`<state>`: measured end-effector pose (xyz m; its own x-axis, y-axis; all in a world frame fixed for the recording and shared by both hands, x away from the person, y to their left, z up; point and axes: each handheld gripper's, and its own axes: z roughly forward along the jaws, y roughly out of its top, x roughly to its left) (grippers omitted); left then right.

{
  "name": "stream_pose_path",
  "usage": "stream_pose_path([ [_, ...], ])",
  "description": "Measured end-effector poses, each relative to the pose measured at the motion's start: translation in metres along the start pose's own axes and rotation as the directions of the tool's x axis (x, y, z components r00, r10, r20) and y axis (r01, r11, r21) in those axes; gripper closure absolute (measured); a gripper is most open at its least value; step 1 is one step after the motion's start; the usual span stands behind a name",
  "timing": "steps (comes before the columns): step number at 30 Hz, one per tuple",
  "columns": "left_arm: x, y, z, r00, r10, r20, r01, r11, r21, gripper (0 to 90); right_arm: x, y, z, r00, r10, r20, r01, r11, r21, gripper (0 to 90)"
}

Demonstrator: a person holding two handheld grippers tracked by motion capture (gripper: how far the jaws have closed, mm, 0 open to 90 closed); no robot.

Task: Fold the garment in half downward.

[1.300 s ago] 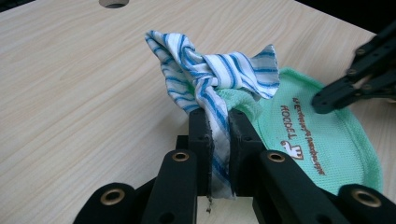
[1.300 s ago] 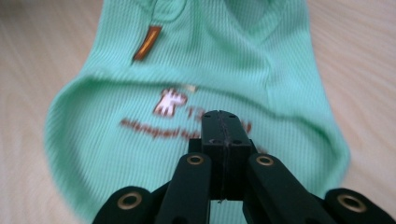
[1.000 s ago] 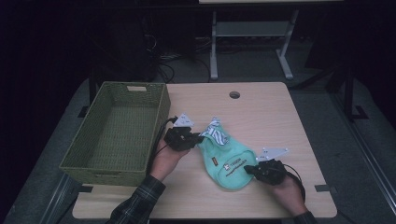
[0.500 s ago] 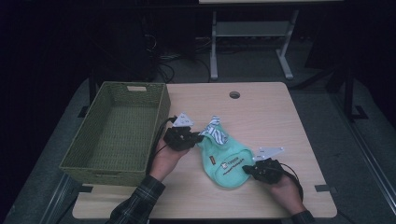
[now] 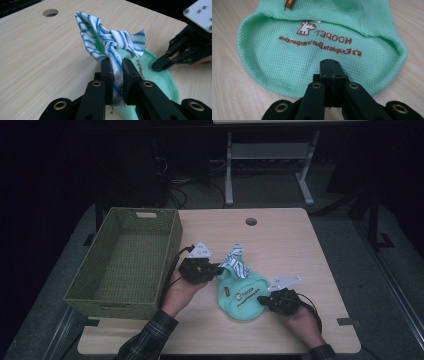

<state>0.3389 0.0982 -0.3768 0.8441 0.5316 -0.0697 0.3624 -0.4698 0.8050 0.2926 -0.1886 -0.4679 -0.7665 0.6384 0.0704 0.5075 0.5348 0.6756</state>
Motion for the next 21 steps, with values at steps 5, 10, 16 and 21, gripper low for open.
stream_pose_path([
  [5,-0.008,0.002,0.003,0.9989,0.039,0.026,-0.039,0.999,0.022,80.9,-0.001,0.001,0.001,1.0,0.0,-0.002,0.0,1.0,-0.002,89.6],
  [10,-0.017,0.002,0.01,0.9974,0.054,0.048,-0.055,0.9979,0.034,81.0,-0.002,0.001,0.001,1.0,0.002,-0.002,-0.002,1.0,-0.001,89.6],
  [16,-0.026,0.0,0.019,0.9947,0.073,0.072,-0.077,0.9955,0.055,80.9,-0.003,0.001,0.001,1.0,0.004,0.0,-0.004,1.0,-0.004,89.6],
  [21,-0.033,-0.004,0.029,0.9922,0.084,0.092,-0.092,0.9926,0.08,80.9,-0.012,-0.001,-0.009,0.9989,0.028,0.037,-0.027,0.999,-0.035,89.6],
])
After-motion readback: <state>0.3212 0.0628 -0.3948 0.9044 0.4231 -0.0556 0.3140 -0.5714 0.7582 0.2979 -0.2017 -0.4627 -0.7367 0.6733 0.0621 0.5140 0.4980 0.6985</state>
